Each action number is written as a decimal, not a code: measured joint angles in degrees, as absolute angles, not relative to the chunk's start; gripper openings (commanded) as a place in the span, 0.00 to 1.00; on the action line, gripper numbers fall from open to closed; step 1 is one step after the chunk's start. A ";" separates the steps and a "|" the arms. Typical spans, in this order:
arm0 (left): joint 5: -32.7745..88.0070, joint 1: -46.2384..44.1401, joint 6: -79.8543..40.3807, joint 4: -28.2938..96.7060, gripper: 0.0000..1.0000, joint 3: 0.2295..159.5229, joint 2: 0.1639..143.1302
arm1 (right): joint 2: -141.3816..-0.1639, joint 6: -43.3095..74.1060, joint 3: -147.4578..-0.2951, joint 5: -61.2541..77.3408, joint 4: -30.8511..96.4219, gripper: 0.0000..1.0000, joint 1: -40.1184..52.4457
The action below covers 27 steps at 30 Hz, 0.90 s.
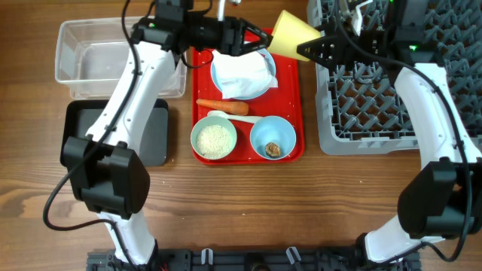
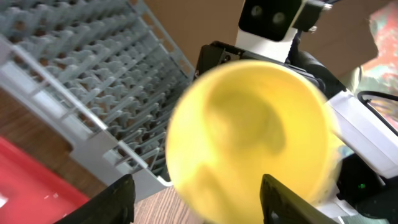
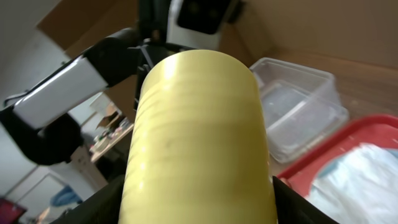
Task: Sort waste into correct bins and load items into the dishwasher rack
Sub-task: 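Place the yellow cup upside down in the rack with right gripper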
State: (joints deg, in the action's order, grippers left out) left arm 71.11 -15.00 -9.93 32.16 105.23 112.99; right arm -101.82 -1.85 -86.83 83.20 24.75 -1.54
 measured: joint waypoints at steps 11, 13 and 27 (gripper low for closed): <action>36.80 -11.18 -9.74 48.99 0.71 105.30 113.06 | -89.34 3.70 -89.52 29.47 57.93 0.56 -3.99; 32.08 -11.18 -9.74 50.28 0.71 105.30 113.06 | -84.64 5.43 -91.15 20.84 65.54 0.56 -4.45; 23.18 -11.18 -9.72 54.11 0.72 105.30 113.06 | -98.65 10.94 -91.59 3.77 81.84 0.56 -4.45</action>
